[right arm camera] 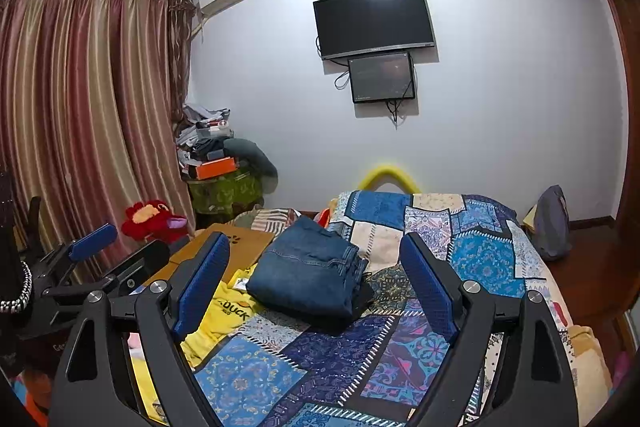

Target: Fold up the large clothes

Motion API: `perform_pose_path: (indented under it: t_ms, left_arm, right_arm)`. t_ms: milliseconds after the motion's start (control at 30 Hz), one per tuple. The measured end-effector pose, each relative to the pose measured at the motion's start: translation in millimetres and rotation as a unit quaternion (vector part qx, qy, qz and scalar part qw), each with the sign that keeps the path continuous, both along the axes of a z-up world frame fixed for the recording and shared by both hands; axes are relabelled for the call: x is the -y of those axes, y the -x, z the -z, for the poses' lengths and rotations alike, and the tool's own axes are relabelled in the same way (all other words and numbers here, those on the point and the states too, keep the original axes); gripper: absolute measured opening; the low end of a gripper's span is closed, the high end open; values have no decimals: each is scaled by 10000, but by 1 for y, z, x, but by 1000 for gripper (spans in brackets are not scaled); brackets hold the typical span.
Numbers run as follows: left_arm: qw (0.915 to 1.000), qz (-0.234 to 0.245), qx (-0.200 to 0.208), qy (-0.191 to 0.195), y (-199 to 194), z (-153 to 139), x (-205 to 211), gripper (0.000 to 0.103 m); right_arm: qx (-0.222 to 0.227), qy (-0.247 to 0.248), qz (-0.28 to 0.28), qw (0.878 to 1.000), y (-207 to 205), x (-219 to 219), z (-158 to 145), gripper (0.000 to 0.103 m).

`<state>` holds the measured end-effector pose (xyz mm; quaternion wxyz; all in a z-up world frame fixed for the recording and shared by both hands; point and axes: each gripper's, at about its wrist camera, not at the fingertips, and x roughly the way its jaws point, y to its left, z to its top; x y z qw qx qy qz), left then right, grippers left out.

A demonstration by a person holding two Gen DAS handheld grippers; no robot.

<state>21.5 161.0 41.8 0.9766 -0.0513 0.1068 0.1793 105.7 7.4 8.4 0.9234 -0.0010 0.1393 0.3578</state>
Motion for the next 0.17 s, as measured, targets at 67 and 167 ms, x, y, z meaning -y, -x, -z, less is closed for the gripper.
perform_pose_path:
  t_ms: [67,167]
  left_arm:
    - [10000,12,0,27,0,0,-1,102]
    - [10000,-12,-13,10,0,0,-2,102]
  right_arm:
    - [-13,9,3,10000,-1,0,0,85]
    - [-32,6,-2,10000,-1,0,1,85]
